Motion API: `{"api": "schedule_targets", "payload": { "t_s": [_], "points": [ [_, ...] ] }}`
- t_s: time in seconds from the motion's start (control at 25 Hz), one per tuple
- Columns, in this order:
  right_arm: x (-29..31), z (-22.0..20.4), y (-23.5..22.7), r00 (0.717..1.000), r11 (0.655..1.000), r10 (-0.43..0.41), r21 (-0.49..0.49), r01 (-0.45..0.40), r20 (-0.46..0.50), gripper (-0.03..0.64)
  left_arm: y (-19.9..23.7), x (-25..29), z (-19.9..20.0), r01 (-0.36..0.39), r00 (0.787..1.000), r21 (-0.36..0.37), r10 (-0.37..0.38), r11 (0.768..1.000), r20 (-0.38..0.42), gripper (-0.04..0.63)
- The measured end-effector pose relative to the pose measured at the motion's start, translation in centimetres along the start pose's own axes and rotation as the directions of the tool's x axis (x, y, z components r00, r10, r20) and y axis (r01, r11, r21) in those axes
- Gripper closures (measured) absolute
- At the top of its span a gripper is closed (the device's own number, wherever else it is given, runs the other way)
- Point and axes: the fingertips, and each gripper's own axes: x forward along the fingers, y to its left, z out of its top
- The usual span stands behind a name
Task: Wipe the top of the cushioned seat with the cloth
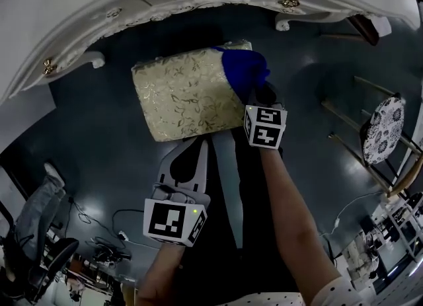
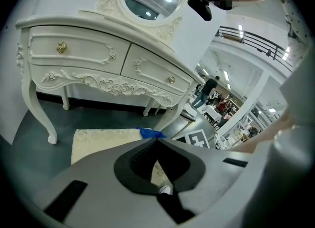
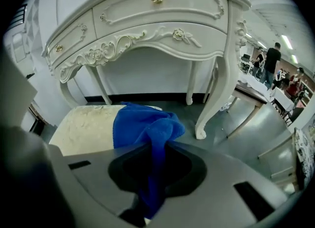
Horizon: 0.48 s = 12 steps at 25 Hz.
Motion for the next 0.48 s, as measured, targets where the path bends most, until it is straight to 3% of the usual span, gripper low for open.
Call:
{"api": "schedule_targets", "payload": {
  "t_s": [0.48],
  "points": [
    [-0.6, 0.5, 1.6, 0.995, 0.995, -0.104, 0.011, 0.104, 0.000, 0.558, 2.5, -1.3, 0.1, 0.026, 1.000, -0.016, -0.026, 1.000, -0.016, 0.598]
  ]
}}
